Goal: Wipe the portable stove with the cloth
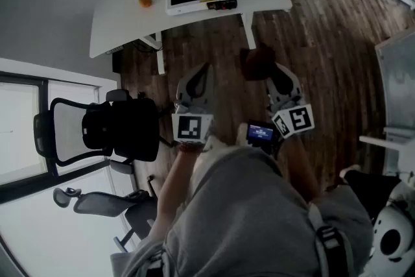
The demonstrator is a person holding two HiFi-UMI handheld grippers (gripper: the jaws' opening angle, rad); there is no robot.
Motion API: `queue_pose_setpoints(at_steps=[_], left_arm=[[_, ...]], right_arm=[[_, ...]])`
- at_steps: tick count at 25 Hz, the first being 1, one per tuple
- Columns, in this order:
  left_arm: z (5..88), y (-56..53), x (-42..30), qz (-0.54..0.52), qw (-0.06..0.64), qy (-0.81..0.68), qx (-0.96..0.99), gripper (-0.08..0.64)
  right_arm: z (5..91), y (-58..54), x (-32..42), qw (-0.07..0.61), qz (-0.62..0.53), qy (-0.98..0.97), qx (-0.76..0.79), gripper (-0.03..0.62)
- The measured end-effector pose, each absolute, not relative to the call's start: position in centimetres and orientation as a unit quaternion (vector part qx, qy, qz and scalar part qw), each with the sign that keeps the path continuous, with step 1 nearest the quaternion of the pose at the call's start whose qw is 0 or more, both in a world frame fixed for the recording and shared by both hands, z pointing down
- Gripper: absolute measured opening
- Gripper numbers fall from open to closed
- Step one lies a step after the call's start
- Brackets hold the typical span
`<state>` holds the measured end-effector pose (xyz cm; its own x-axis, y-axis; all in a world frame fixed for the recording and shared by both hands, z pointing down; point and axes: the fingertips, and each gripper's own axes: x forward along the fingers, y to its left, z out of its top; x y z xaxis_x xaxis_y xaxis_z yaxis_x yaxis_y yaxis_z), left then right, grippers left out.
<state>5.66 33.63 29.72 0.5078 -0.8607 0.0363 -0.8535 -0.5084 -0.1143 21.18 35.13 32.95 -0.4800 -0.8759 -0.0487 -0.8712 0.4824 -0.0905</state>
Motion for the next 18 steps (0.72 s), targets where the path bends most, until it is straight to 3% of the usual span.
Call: queue_pose_setpoints(at_steps=[5, 18], left_arm=[[30.0, 32.5, 5.5, -0.036, 0.035, 0.510, -0.859, 0.028], [34.5, 23.4, 2.8, -0.035, -0.008, 0.513, -0.858, 0.028]], right_arm=[[34.1, 33.4, 21.9, 0.041, -0.036, 0.871, -0.488, 0.066], [36.2, 23.0, 20.2, -0.040, -0.033, 0.874, -0.483, 0.074]])
